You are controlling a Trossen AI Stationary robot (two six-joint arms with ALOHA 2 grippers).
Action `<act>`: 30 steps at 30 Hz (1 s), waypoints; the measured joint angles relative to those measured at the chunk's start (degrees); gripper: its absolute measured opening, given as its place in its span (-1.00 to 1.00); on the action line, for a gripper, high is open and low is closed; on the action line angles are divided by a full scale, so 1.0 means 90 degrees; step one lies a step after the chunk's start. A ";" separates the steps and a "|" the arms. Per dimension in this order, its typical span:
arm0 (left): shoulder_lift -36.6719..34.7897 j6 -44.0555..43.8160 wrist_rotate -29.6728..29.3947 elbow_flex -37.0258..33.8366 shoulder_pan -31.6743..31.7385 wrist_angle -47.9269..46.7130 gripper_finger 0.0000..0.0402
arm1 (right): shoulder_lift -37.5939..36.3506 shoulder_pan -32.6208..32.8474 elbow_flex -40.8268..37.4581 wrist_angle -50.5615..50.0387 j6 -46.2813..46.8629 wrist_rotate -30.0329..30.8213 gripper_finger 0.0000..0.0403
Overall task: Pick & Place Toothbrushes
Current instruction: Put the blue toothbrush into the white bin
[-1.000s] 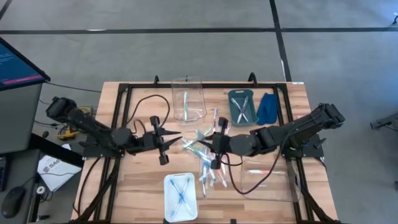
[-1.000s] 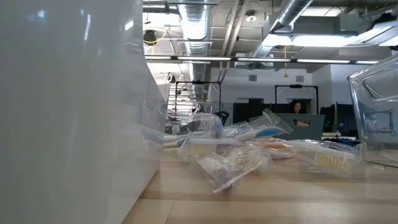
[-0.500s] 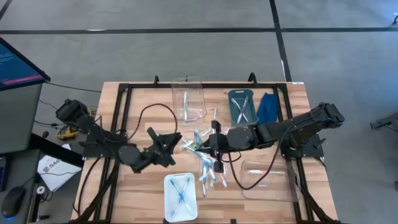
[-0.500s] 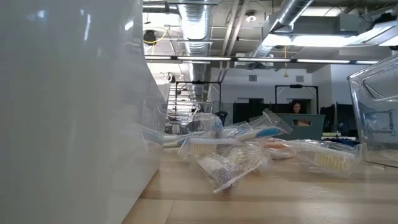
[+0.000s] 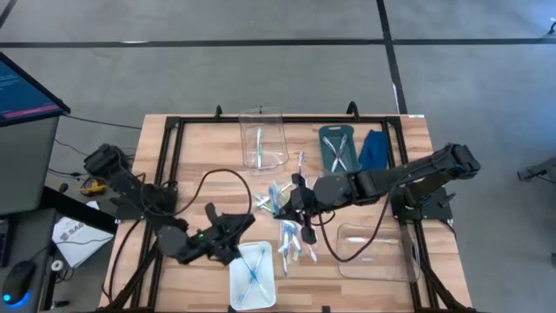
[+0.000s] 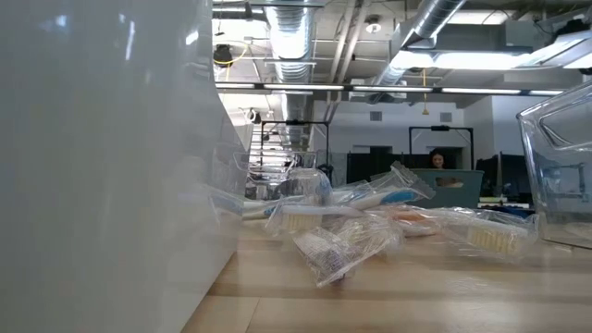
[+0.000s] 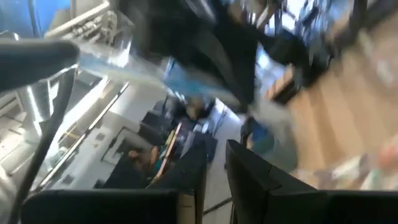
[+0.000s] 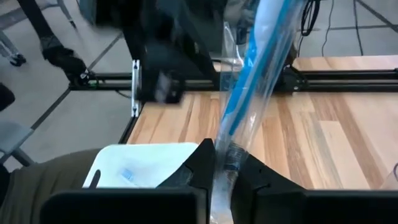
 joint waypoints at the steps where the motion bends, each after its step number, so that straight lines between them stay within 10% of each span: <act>1: -0.0041 0.0002 0.0153 0.0137 -0.0072 0.0028 -0.73 | 0.0006 0.0003 0.0000 -0.0011 -0.0035 -0.0001 -0.92; 10: -0.0475 0.0358 0.2491 0.1723 -0.0138 -0.0128 -0.73 | 0.0005 0.0040 0.0000 -0.0002 -0.0163 0.0000 -0.87; 17: -0.0827 -0.1444 0.3040 0.2348 0.1005 -0.4073 -0.73 | -0.0022 0.0063 -0.0002 -0.0263 -0.0151 0.0000 -0.96; 23: -0.0143 0.0433 0.1105 0.2333 0.0842 -0.4732 -0.73 | -0.0039 0.0025 -0.0005 -0.0467 0.0085 -0.0002 -0.85; 30: 0.0617 0.1296 0.0905 0.2333 0.0821 -0.4658 -0.73 | -0.0177 -0.0335 -0.0012 -0.0541 0.0876 -0.0609 -0.95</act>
